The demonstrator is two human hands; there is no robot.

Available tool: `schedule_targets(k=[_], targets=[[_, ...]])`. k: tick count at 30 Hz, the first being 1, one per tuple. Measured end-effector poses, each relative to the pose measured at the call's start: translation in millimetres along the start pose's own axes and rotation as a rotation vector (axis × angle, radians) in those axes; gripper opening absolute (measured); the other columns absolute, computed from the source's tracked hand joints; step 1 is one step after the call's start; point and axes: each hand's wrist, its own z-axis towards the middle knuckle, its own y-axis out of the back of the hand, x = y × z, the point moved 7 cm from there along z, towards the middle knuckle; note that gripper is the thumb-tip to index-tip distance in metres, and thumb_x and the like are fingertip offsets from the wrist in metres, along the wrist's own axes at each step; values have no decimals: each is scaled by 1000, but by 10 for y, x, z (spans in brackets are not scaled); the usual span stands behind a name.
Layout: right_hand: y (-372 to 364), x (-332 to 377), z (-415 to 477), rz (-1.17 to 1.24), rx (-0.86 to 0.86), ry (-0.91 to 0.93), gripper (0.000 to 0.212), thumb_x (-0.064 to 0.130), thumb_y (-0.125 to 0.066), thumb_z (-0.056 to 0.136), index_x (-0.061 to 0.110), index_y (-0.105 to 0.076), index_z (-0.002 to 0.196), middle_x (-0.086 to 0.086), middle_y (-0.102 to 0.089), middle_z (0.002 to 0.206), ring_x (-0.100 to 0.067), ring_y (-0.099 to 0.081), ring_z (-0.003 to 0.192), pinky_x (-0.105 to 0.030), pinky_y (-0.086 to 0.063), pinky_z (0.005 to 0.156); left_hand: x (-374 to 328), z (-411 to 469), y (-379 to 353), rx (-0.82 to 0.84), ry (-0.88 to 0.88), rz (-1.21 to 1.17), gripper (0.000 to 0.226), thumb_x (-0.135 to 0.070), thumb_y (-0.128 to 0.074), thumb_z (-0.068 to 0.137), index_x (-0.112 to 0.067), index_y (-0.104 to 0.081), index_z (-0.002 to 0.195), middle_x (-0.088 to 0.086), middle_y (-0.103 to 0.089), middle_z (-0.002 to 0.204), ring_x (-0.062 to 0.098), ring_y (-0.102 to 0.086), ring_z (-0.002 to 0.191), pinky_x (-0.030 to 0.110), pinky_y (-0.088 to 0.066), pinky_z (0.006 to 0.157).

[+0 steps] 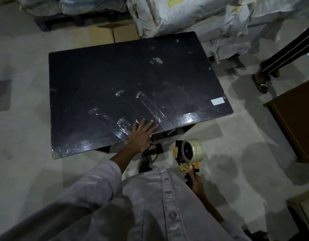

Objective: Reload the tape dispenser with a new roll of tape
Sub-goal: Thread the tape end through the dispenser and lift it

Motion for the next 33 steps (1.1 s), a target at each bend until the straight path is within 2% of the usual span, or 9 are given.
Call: schedule_targets(k=[5,9,10,13,16,19,24,27,33], targets=[[-37,335,-23,4,48,203,55,53,-53,110,8,-63,79,-3,-50,59,-18,-47,53,-26,-36,51,60,-348,-145,-124,95,-212,69,-51,-16,109,-38,-25,176,-3,-6,188,38,-6,172,73,-13,132],[-255,581,249,-90,160,270,83,83,-59,97,0,-56,87,-4,-43,62,-19,-41,55,-34,-31,55,297,-558,-48,-215,233,-294,62,-44,-24,114,-38,-27,175,-3,-12,188,40,-11,171,75,-16,130],[-331,694,324,-126,179,299,84,87,-59,94,3,-56,85,-1,-43,60,-19,-41,54,-35,-32,55,359,-616,11,-254,278,-315,61,-43,-27,115,-37,-29,175,-2,-13,187,41,-12,171,76,-16,129],[-588,1132,470,-321,220,455,63,88,-54,96,28,-55,77,11,-47,58,-15,-46,56,-40,-37,59,535,-781,117,-364,407,-373,58,-43,-33,117,-33,-34,174,1,-17,187,40,-13,170,76,-21,128],[-800,1576,575,-612,150,596,61,95,-42,94,37,-59,94,13,-67,77,-23,-68,79,-34,-48,69,686,-888,227,-453,492,-414,56,-44,-36,116,-32,-41,171,0,-25,184,42,-22,168,72,-27,126],[-1037,1997,649,-778,61,716,75,89,-46,96,20,-67,117,-9,-81,105,-39,-76,104,-40,-58,82,862,-902,276,-469,553,-409,55,-45,-35,116,-34,-41,170,0,-24,185,40,-21,168,70,-25,127],[-1452,2532,755,-885,-49,858,88,95,-46,94,24,-55,146,-10,-82,116,-39,-78,107,-48,-65,85,1125,-872,281,-487,624,-411,54,-42,-40,117,-33,-41,170,-1,-21,185,39,-18,169,66,-22,128],[-1704,2774,880,-969,-133,873,94,102,-43,86,28,-55,143,-4,-81,115,-36,-79,104,-46,-64,82,1278,-848,316,-496,649,-393,55,-43,-36,117,-30,-43,169,1,-24,185,40,-21,168,63,-22,127],[-2162,2904,1215,-1094,-156,864,98,106,-34,85,24,-60,133,-5,-79,111,-30,-77,95,-41,-62,80,1673,-806,313,-462,738,-344,56,-42,-38,114,-25,-45,167,8,-31,181,40,-27,164,64,-28,124]])
